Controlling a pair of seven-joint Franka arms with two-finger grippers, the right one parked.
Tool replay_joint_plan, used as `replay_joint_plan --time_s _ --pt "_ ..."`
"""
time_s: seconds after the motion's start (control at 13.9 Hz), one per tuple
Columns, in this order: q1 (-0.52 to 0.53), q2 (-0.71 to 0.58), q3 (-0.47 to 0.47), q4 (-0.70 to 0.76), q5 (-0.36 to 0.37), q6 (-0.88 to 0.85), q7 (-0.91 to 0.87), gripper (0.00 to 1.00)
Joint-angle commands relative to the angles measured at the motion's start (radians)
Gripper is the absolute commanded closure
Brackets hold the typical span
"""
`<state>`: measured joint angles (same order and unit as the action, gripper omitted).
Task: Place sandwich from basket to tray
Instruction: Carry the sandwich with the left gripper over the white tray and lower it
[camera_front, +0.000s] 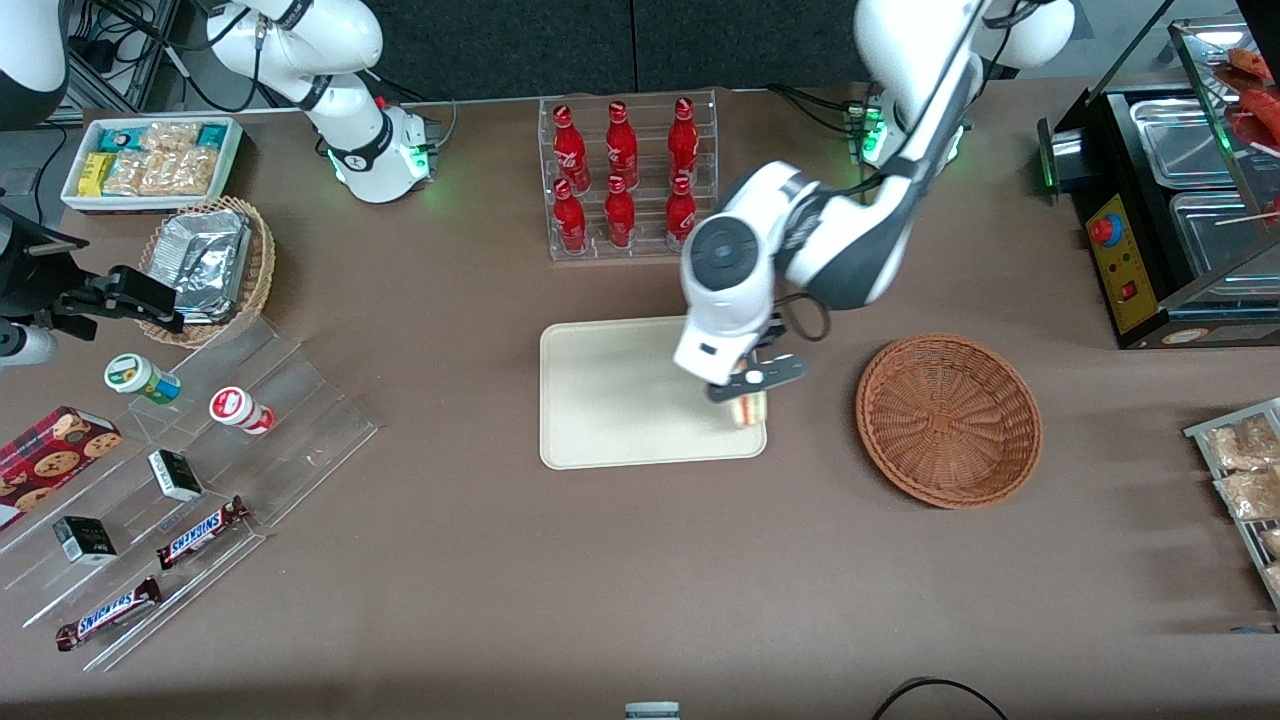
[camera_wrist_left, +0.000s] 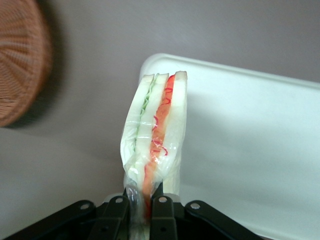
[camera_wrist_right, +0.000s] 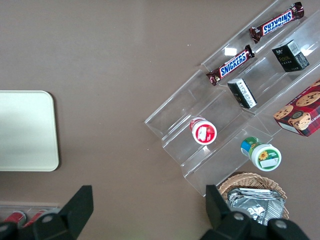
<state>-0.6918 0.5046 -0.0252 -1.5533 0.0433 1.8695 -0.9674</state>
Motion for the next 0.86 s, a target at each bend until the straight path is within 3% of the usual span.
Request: replay_joint_plan --time_s 0.0,0.79 --pt "-0.057 0.078 0.016 0.056 -0.008 0.045 -0.004 1.0" --pt "-0.178 0.213 0.016 0.088 0.001 0.168 -0.001 1.0"
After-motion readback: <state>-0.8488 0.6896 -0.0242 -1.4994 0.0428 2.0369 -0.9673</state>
